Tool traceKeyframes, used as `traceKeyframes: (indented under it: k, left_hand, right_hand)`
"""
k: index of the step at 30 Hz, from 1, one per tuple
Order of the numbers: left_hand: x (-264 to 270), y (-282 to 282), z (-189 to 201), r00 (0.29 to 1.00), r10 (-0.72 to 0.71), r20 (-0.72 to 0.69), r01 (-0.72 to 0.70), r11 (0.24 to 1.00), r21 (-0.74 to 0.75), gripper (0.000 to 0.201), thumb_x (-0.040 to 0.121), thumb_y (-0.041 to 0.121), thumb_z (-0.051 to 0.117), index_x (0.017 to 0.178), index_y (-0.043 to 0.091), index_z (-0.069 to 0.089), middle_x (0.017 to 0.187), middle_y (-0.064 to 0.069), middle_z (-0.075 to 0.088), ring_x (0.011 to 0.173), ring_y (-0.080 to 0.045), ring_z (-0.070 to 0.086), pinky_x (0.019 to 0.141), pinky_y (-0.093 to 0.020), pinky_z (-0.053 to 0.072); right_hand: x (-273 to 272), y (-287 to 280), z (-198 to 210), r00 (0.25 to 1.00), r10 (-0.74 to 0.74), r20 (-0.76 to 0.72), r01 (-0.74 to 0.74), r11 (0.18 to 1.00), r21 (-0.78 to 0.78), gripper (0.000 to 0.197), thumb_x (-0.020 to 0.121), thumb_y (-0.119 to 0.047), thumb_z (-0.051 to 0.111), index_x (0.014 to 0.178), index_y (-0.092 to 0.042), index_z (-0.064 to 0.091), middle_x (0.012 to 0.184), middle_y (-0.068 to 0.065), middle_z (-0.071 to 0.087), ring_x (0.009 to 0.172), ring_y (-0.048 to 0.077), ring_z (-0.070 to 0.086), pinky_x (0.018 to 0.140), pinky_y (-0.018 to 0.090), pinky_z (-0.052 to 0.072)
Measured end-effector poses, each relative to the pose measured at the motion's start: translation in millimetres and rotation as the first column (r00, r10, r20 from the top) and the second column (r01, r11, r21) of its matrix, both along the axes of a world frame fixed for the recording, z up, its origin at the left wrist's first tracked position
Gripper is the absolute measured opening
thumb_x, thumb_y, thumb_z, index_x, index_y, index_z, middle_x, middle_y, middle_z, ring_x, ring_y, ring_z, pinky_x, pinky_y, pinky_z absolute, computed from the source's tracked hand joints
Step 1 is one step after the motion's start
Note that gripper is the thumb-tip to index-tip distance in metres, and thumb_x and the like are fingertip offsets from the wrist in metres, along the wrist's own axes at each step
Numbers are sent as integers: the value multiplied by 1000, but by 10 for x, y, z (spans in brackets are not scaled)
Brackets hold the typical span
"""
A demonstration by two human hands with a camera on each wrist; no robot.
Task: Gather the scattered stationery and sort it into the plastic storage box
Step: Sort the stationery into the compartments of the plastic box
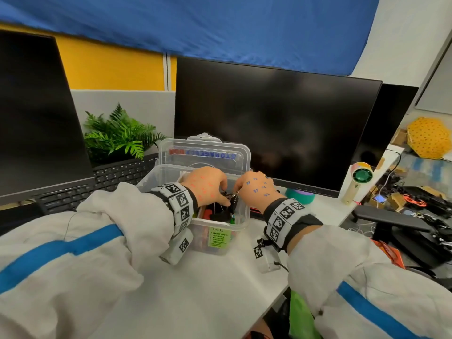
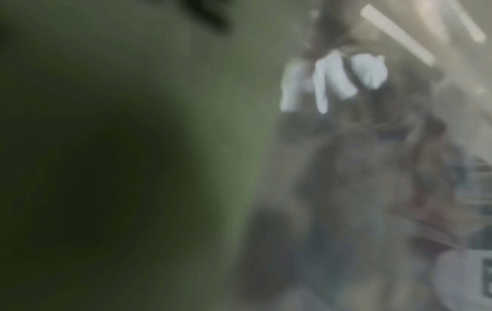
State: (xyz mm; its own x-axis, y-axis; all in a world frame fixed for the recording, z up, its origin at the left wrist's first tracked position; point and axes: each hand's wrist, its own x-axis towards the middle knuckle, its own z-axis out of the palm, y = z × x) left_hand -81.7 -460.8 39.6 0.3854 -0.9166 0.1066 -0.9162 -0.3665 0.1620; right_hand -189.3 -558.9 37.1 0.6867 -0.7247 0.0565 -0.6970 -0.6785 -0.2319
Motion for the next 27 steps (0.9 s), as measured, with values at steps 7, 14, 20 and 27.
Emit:
traceKeyframes:
  k: [7, 14, 20, 27]
  left_hand:
    - [-127, -119, 1, 944, 33, -327, -43, 999, -22, 18, 99, 28, 59, 98, 12, 68, 75, -4, 77, 68, -15, 76, 66, -28, 63]
    - [-116, -171, -25, 845, 8, -534, 13, 999, 35, 66, 86, -3, 72, 144, 15, 48, 110, -10, 74, 85, -19, 74, 71, -30, 63]
    - [-42, -151, -20, 975, -1, -222, -28, 991, -131, 31, 83, 20, 78, 113, 19, 68, 105, 1, 69, 102, -19, 66, 90, -34, 53]
    - [84, 258, 187, 963, -52, -265, -39, 943, -329, 11, 86, 13, 68, 90, 21, 72, 87, 4, 71, 85, -14, 68, 83, -39, 58]
  right_hand:
    - [-4, -70, -73, 970, -48, 240, 18, 992, 126, 8, 79, -33, 70, 86, -34, 73, 95, -10, 69, 105, 18, 58, 102, 48, 40]
    - [-30, -46, -109, 994, 39, 107, -50, 993, 110, 44, 89, -24, 57, 129, -42, 62, 115, 3, 64, 115, 30, 56, 100, 51, 47]
    - [-91, 0, -84, 966, 19, 256, -22, 1000, 8, 27, 89, -45, 61, 111, -36, 72, 114, 0, 61, 117, 23, 46, 99, 43, 42]
    - [16, 368, 236, 919, 137, 370, -174, 982, 70, 13, 81, -24, 66, 90, -26, 76, 93, -1, 72, 97, 20, 65, 83, 37, 57]
